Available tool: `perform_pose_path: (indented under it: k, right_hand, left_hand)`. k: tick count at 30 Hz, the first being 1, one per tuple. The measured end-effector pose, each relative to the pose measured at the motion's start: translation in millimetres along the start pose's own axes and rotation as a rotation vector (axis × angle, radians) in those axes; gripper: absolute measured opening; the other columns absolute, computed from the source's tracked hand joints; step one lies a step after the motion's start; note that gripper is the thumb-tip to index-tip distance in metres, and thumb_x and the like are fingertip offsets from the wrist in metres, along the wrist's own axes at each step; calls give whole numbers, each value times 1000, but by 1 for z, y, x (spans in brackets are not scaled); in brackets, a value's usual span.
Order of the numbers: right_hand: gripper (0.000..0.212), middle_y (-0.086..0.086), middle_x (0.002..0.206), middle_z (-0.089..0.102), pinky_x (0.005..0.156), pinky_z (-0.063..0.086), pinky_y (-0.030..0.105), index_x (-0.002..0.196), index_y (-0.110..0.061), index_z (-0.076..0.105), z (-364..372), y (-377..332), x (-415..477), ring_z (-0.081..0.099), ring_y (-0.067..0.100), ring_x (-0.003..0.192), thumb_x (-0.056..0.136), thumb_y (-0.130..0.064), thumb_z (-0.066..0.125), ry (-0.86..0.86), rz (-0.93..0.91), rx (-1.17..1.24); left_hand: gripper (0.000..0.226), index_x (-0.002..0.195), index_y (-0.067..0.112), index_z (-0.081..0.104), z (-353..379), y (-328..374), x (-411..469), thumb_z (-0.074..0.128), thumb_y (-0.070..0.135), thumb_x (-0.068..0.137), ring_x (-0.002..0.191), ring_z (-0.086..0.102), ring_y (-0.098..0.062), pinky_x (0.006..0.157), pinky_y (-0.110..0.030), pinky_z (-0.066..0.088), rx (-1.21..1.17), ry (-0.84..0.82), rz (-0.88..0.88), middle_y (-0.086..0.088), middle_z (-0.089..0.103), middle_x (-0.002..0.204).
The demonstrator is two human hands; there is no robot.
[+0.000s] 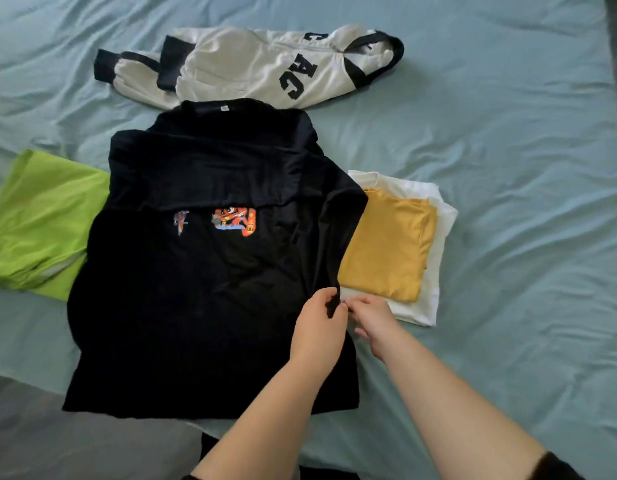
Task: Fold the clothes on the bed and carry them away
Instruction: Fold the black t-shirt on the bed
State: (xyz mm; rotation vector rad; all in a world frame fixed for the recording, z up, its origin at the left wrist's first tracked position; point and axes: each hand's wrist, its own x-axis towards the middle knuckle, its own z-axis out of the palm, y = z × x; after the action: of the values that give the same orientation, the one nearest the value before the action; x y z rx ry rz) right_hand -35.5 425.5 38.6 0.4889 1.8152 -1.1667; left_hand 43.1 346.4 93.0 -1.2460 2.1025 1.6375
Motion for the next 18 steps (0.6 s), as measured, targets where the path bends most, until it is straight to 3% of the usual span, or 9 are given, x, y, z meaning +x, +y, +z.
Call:
perform_pose_path:
  k: [2,5,8,10,13,15,17,18]
  right_hand:
    - [25,8,110,66,78,47,31,115,-7,65,11,-1,10,58,23,100,94,-18,56,-8,11,-57]
    - [29,9,115,66,86,45,31,119,-7,64,18,-1,18,58,22,102,93,-20,62,-47,1,-34]
    - [28,4,111,66,81,42,24,115,-9,66,20,5,21,59,17,101,91,-25,65,-127,-26,-66]
    - [13,1,100,67,72,43,22,99,-15,68,17,7,19,59,15,92,93,-24,62,-79,-74,-76]
    - [12,2,100,68,85,48,31,89,-18,63,7,4,8,61,20,97,96,-26,57,70,-142,10]
    - [13,5,103,69,88,51,34,89,-20,63,-2,-4,-7,63,21,99,97,-27,54,157,-232,103]
    - [12,-1,96,69,78,49,24,87,-26,62,-16,-16,-24,64,14,92,97,-28,55,257,-353,154]
    - [12,-4,91,69,73,47,19,86,-28,63,-23,-23,-33,64,10,88,96,-29,56,270,-422,127]
  left_hand:
    - [56,148,29,32,-3,-10,5,50,32,96,141,31,-17,112,-35,33,125,-48,-69,6,31,155]
    - [67,153,36,12,-9,-29,14,49,34,97,147,16,-28,117,-44,24,213,-179,-217,0,4,163]
    - [72,153,38,7,-11,-46,17,51,34,96,147,20,-23,112,-34,26,208,-215,-213,-1,3,163]
    - [75,153,39,7,-10,-51,17,53,36,94,146,22,-20,107,-30,29,186,-185,-183,0,6,163]
    - [80,153,40,5,-11,-49,13,56,40,91,145,24,-22,102,-28,32,152,-209,-211,-1,3,163]
    - [89,153,39,0,-13,-43,11,60,45,88,145,25,-28,106,-31,34,126,-233,-290,-4,0,163]
    - [103,152,38,-9,-12,-31,6,65,53,82,148,12,-32,116,-47,24,180,-209,-315,-5,-8,163]
    - [107,151,38,-12,-8,-23,3,66,56,79,149,4,-29,117,-54,16,250,-159,-246,-2,-12,162]
